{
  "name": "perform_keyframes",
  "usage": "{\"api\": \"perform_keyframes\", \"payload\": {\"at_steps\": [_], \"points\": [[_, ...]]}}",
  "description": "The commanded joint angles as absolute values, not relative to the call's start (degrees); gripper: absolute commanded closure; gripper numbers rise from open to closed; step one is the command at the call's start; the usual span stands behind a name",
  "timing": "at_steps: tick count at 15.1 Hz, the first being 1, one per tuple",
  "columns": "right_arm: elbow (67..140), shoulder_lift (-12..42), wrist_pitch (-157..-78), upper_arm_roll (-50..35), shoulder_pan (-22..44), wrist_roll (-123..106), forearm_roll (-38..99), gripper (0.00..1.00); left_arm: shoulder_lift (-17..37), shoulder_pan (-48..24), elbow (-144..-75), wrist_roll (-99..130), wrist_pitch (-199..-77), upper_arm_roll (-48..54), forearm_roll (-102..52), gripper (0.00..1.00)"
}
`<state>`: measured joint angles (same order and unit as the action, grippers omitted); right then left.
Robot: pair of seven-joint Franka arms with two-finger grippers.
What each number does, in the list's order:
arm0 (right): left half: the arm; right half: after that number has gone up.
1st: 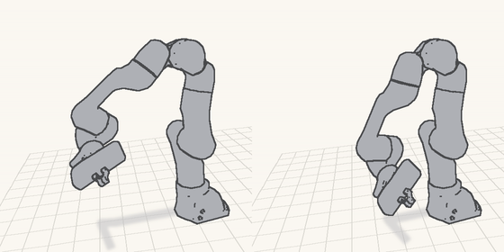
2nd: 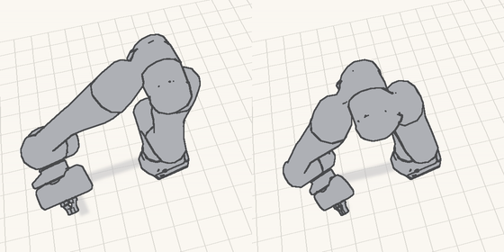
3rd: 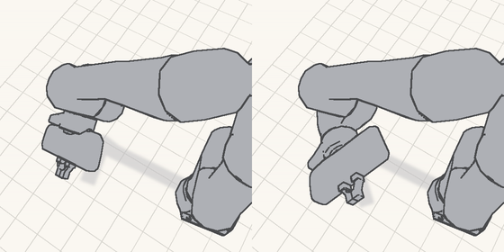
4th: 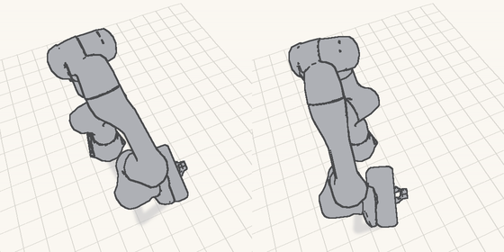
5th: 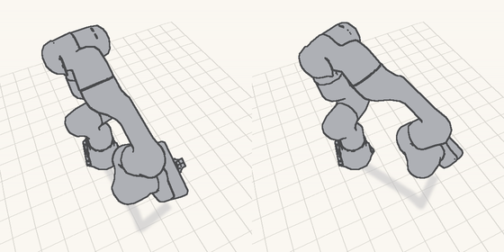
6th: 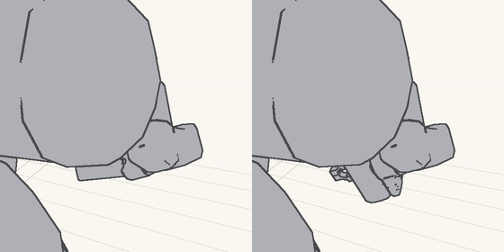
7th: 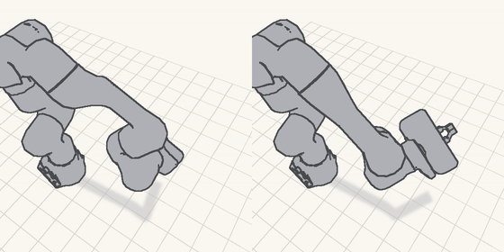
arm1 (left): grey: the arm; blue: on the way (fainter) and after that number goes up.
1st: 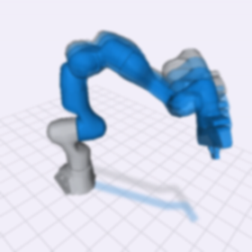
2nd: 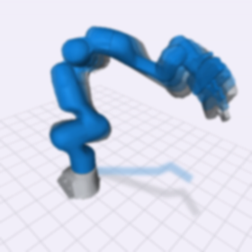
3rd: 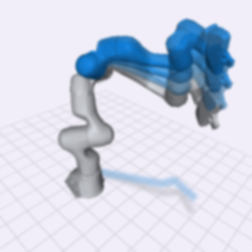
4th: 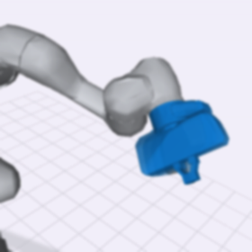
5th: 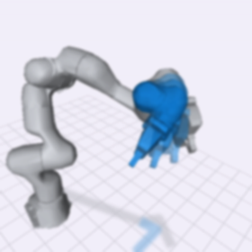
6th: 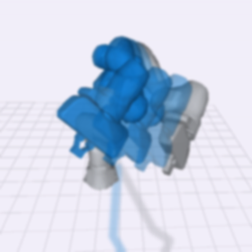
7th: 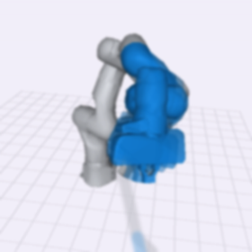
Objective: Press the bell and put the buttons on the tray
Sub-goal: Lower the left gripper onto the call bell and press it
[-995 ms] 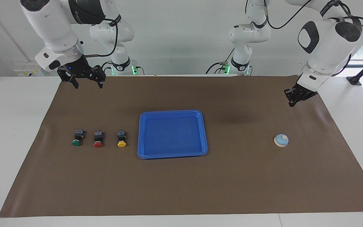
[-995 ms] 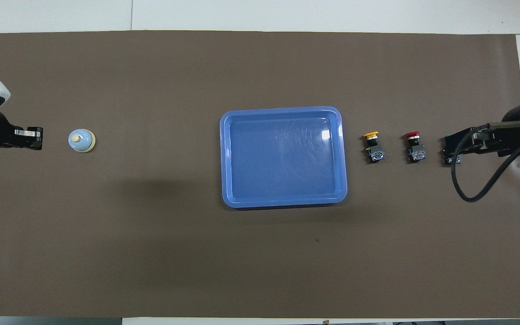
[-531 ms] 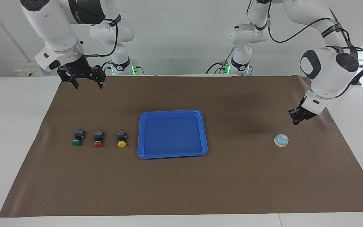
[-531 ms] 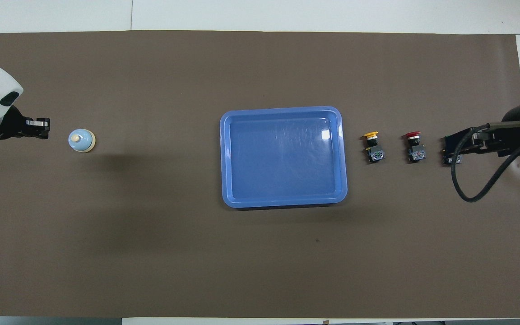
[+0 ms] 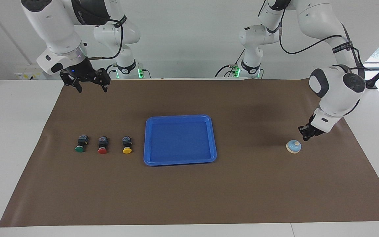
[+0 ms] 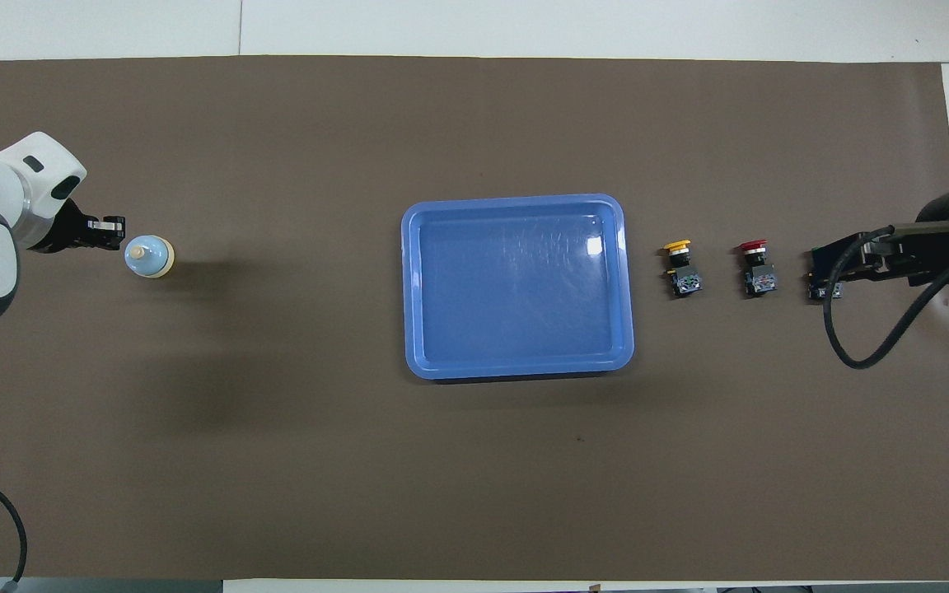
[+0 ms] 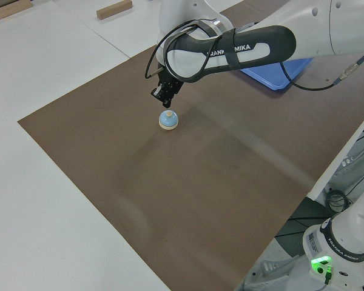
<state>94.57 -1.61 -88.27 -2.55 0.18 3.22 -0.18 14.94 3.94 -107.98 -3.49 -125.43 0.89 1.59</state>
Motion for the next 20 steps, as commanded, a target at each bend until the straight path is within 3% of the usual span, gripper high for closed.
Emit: {"api": "perform_keyframes", "payload": {"at_steps": [1, 7, 11, 12, 13, 14, 15, 20], "points": [[94.48, -1.58, -87.63, -2.99, -0.70, 3.16, 0.88, 0.00, 16.08, 3.34, -109.16, -3.60, -128.75, 0.44, 1.85, 1.00], [94.48, -1.58, -87.71, -2.99, -0.70, 3.16, 0.88, 0.00, 18.28, 2.37, -113.03, -3.87, -133.87, 0.44, 1.85, 1.00], [94.48, -1.67, -87.63, -2.99, -0.70, 3.16, 0.88, 0.00, 15.92, 2.11, -103.30, -3.61, -116.77, 0.53, 1.85, 1.00], [94.48, -1.58, -87.63, -2.99, -0.70, 3.16, 0.88, 0.00, 15.47, 2.11, -100.66, -3.60, -112.37, 0.61, 1.85, 0.93], [94.48, -1.67, -87.63, -2.99, -0.70, 3.16, 0.88, 0.00, 14.25, 2.11, -98.98, -3.69, -109.02, 0.62, 1.93, 0.78], [94.48, -1.67, -87.63, -2.99, -0.70, 3.16, 0.88, 0.00, 13.02, 2.11, -98.27, -3.69, -106.90, 0.79, 1.85, 0.51], [94.48, -1.67, -87.63, -2.99, -0.70, 3.16, 0.88, 0.00, 11.01, 2.02, -98.52, -3.26, -105.13, 0.97, 1.85, 0.01], [94.48, -1.67, -87.63, -2.99, -0.62, 3.16, 0.88, 0.00, 1.51, 1.23, -98.26, -3.34, -92.57, 1.05, 0.71, 0.00]]}}
